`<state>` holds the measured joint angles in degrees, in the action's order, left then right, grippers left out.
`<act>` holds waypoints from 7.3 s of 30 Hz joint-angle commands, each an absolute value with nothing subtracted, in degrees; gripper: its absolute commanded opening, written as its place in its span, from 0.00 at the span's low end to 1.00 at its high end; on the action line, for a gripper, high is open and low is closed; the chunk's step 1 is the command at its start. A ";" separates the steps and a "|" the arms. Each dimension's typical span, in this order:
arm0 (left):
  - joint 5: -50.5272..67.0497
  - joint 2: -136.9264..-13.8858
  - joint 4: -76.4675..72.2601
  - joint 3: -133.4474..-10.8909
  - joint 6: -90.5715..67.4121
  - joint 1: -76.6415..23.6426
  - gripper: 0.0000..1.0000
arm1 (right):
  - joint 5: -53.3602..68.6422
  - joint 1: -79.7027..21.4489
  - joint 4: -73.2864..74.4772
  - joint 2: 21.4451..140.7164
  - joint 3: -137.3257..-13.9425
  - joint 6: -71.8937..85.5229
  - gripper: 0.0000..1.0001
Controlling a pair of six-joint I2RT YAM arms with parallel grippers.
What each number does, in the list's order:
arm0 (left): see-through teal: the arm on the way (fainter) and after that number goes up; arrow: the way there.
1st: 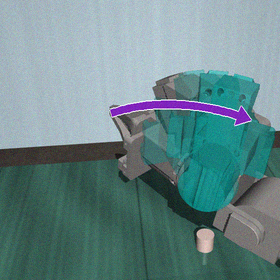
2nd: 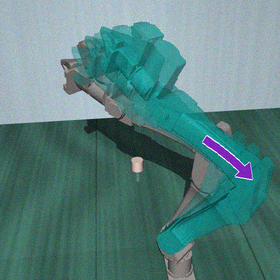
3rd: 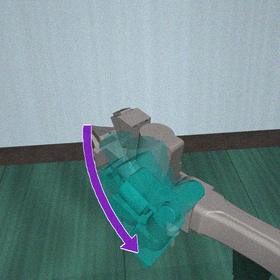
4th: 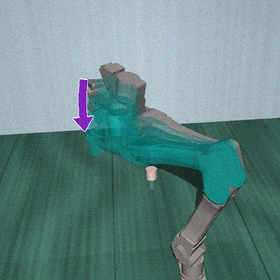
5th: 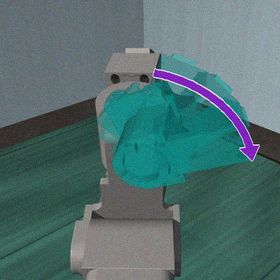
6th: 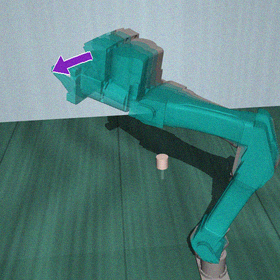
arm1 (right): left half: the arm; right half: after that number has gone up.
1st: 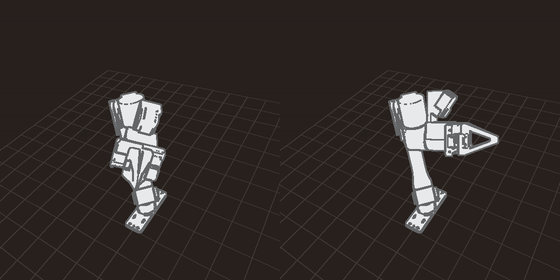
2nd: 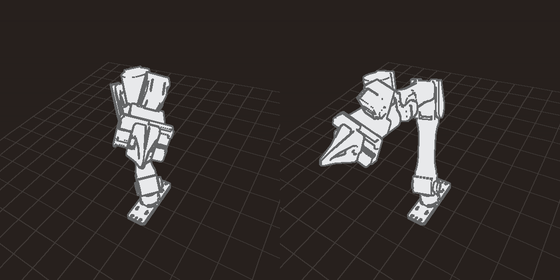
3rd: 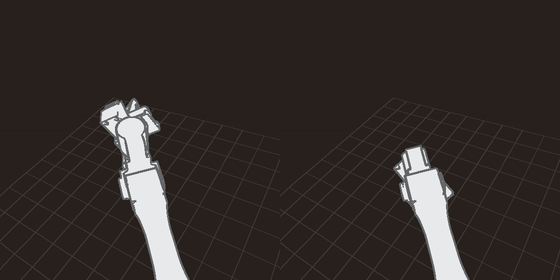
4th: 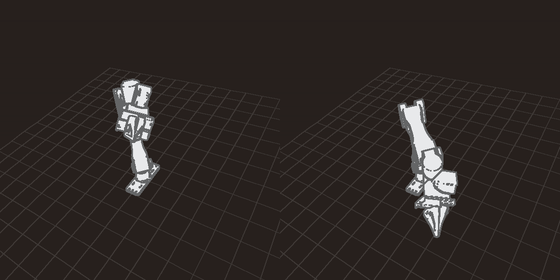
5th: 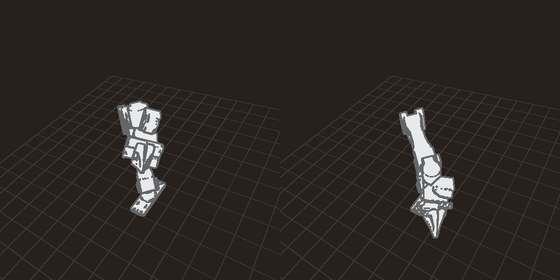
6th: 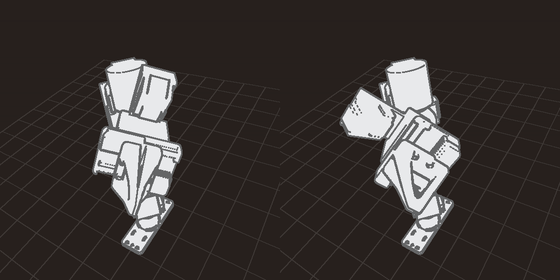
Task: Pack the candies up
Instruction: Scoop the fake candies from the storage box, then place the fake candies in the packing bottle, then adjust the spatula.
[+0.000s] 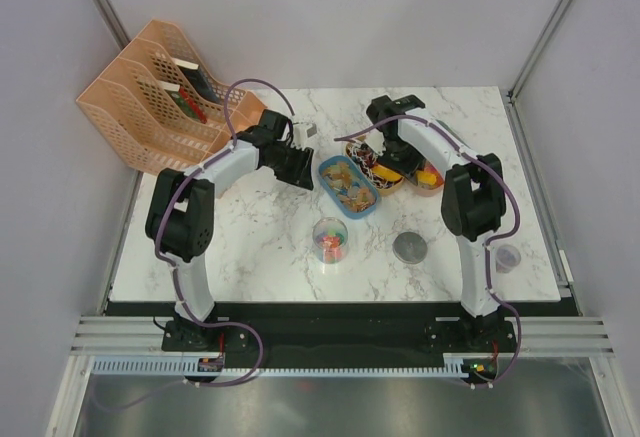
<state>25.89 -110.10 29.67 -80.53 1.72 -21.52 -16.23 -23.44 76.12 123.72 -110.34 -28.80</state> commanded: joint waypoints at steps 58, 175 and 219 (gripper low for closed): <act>25.31 -107.32 32.26 -81.92 1.41 -21.36 0.47 | -5.01 -24.35 82.53 139.39 -128.49 -24.43 0.00; 18.17 -85.34 28.47 -72.25 -0.79 -17.49 0.89 | -42.03 -58.10 83.58 94.83 -93.22 -50.56 0.00; 33.01 -92.64 29.53 -82.70 -4.22 -18.11 0.02 | -10.99 -45.98 77.87 99.76 -125.25 -29.37 0.00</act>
